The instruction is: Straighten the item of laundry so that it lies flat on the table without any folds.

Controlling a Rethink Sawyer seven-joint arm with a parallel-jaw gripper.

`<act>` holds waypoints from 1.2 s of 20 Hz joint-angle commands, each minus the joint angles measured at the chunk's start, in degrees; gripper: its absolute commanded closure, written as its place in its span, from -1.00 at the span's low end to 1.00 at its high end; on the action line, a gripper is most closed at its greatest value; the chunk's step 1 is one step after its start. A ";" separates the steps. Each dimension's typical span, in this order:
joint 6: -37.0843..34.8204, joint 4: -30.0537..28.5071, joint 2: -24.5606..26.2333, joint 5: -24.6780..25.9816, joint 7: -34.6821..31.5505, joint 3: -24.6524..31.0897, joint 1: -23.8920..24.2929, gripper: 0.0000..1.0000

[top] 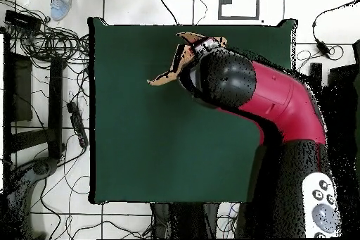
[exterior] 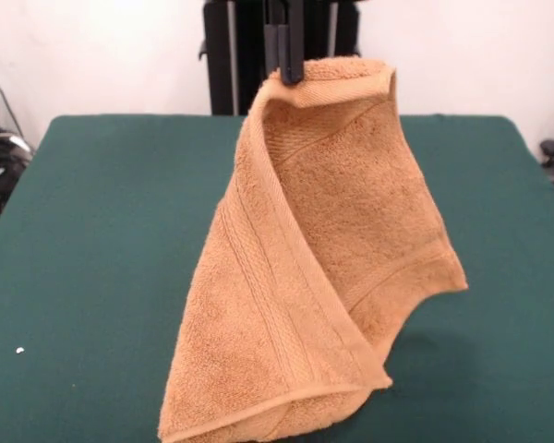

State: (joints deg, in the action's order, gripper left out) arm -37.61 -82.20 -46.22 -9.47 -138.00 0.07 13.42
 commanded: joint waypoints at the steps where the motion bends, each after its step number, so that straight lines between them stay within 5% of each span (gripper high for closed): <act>1: 2.76 -12.02 -0.09 -0.47 2.47 8.00 0.38 1.00; 24: 18.13 -23.53 0.93 1.72 3.81 23.70 12.66 1.00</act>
State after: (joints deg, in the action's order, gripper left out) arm -24.34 -95.59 -48.83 -9.29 -138.00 12.50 24.03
